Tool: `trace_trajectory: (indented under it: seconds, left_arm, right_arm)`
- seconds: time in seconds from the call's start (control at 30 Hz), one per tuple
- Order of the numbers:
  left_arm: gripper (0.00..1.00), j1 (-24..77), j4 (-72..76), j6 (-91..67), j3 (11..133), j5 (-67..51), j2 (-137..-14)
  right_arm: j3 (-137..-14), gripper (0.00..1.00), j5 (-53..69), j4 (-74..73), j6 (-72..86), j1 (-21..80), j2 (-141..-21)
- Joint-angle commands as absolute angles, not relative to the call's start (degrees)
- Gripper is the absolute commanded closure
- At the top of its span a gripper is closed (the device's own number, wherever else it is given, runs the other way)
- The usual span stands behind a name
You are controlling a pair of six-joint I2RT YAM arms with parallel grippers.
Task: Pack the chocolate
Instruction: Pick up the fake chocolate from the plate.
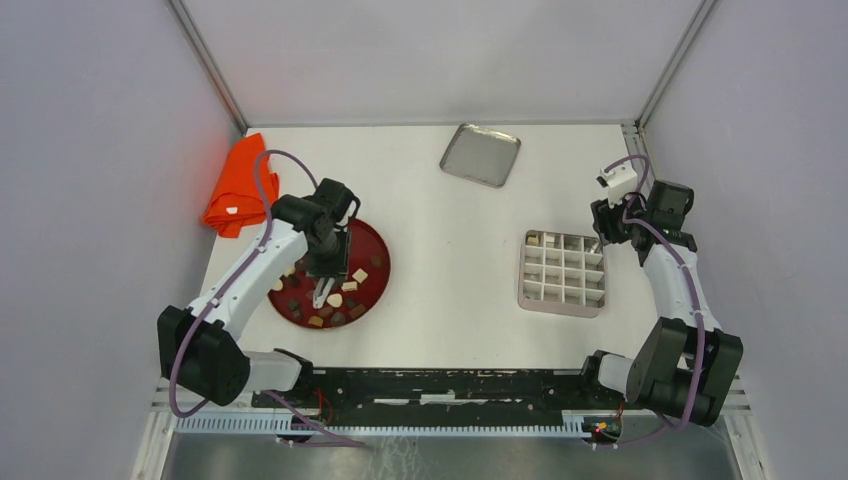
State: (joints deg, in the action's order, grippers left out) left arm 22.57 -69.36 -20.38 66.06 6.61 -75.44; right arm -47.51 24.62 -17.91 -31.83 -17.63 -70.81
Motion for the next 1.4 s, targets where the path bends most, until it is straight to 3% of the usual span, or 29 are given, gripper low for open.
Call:
trace_trajectory:
  seconds: [0.0,1.37]
  left_arm:
    - [0.57,22.3,-70.9,-18.7,66.7,10.5,-75.6]
    - [0.52,22.3,-70.1,-20.1,62.5,11.2,-78.7]
  right_arm:
    - [-47.6,0.44,25.6,-17.2,-32.5,-17.3,-70.7]
    - [-47.8,0.43,26.1,-17.4,-32.8,-16.6,-70.8]
